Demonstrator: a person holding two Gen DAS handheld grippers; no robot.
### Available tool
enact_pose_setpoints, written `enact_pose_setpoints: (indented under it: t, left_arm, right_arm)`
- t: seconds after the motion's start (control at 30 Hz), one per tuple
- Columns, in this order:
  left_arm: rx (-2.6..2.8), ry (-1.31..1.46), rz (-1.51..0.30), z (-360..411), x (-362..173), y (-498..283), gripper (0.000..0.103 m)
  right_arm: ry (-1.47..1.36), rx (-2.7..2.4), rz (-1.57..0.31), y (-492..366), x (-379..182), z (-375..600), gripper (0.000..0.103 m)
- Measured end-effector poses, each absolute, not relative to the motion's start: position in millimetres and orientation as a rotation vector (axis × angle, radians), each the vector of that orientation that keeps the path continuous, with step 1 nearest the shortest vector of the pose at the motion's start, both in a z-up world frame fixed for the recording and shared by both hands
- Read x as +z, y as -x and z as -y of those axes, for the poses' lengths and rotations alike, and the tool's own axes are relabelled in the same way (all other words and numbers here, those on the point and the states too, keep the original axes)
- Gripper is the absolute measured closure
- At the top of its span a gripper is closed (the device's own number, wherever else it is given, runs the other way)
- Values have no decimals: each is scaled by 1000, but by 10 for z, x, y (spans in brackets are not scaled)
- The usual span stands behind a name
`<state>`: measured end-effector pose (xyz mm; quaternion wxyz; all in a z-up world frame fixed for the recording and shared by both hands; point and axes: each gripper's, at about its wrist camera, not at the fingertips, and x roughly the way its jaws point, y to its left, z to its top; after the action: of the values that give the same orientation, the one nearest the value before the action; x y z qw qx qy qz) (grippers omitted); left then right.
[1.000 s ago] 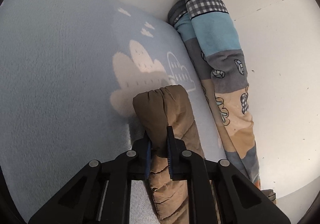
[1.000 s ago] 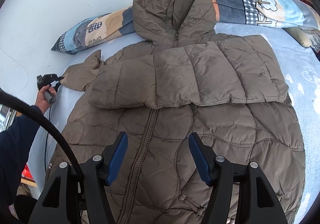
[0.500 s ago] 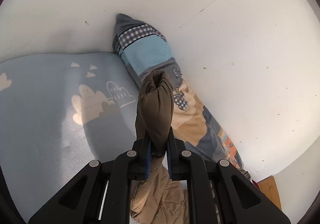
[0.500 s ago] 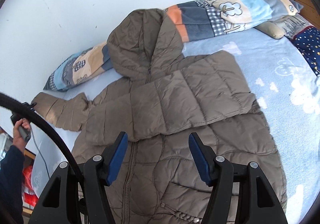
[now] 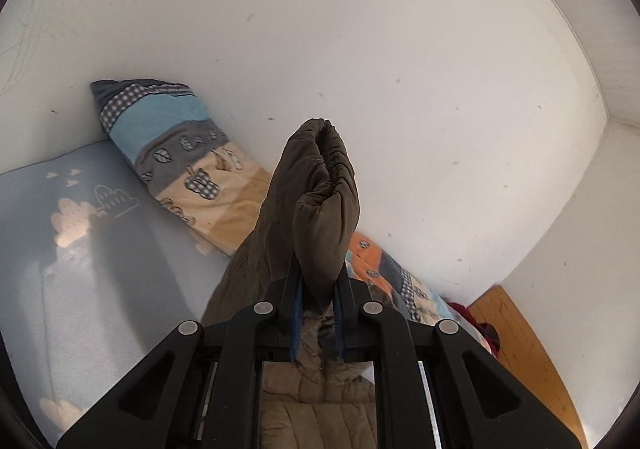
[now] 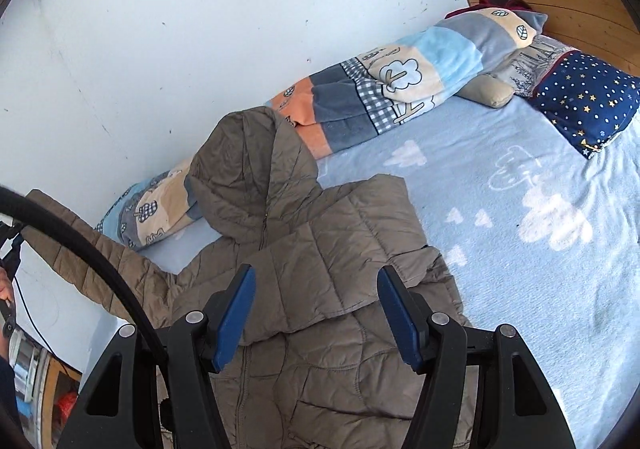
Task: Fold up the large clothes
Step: 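Fold the held sleeve across the jacket body and open the left tool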
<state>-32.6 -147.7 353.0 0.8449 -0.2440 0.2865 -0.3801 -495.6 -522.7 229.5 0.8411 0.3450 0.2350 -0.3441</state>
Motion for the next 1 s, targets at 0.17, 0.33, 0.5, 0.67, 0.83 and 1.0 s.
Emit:
enact_pose_setpoints:
  t: [0.17, 0.33, 0.5, 0.67, 0.83, 1.0]
  left_arm:
    - [-906, 391, -631, 2281, 3542, 990, 91]
    - [-975, 260, -702, 3098, 3122, 1511, 91]
    - [-1007, 171, -821, 3706, 2409, 1958, 91]
    - [-991, 40, -914, 4173, 1648, 2343, 91]
    - [-979, -56, -982, 4408, 1043, 2553, 91]
    - [-984, -165, -1030, 4524, 804, 2703, 80]
  right_arm:
    - [-778, -761, -420, 5247, 2385, 5394, 35]
    - [-782, -778, -381, 5419, 2464, 5468, 35]
    - [-799, -775, -352, 5546, 2517, 5531, 35]
    - [-819, -777, -330, 5625, 2538, 5585, 35]
    - [-834, -777, -324, 5641, 2519, 5618, 35]
    - [-836, -766, -344, 5565, 2471, 5624, 35]
